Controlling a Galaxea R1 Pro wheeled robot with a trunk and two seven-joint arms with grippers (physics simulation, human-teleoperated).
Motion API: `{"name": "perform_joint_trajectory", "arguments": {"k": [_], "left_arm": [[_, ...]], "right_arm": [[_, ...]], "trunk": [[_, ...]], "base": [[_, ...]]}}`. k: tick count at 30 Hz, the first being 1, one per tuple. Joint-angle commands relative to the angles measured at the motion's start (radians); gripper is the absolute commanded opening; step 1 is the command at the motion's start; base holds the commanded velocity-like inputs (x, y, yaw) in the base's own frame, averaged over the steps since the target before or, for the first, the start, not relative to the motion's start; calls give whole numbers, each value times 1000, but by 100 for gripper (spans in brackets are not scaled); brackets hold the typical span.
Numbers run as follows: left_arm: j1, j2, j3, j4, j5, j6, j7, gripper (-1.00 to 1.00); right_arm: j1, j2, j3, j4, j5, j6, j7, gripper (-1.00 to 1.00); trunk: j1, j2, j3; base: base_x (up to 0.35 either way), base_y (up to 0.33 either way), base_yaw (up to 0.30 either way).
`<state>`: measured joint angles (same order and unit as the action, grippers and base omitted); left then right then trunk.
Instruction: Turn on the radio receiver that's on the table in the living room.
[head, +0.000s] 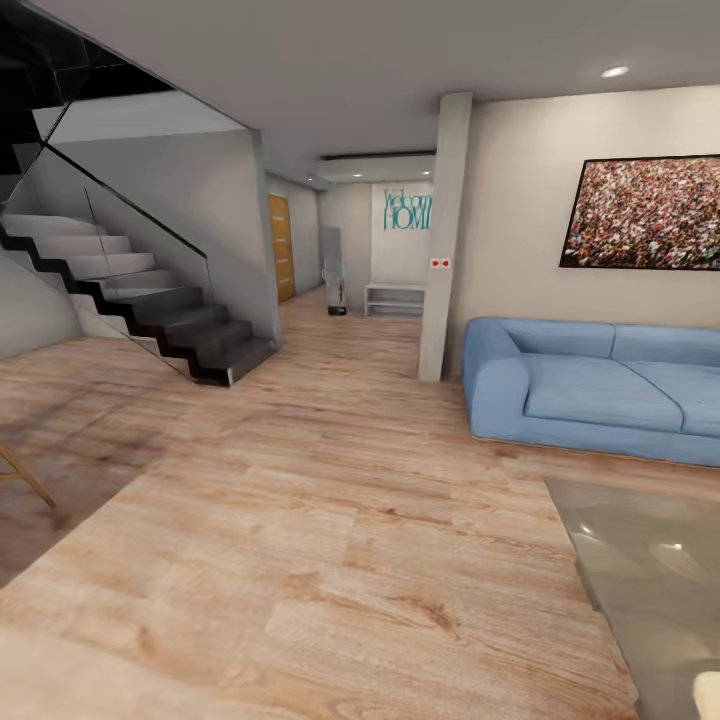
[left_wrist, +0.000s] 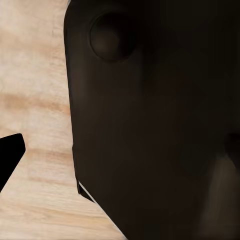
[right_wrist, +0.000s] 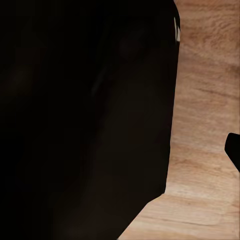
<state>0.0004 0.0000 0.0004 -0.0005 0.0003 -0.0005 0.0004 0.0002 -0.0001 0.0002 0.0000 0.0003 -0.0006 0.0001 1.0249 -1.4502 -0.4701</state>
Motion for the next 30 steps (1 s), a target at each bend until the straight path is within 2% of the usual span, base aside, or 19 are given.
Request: {"name": "perform_joint_trajectory", "arguments": {"k": [1,23,30], "left_arm": [[2,3,5,-5,3,-5,3,100],[3,5,4,-30,4,-12,3,100],[3,5,4,-30,4,-12,3,100]], "right_arm": [[1,-4,2,0,3,-5,1,100],[1,-2,-1,0,4,-13,-2,100],[1,-1,-6,0,-3,-13,-2,100]], "trunk": [[0,0,0],[0,0,0],[0,0,0]], "base": [[0,0,0],[0,0,-1],[0,0,-153]]}}
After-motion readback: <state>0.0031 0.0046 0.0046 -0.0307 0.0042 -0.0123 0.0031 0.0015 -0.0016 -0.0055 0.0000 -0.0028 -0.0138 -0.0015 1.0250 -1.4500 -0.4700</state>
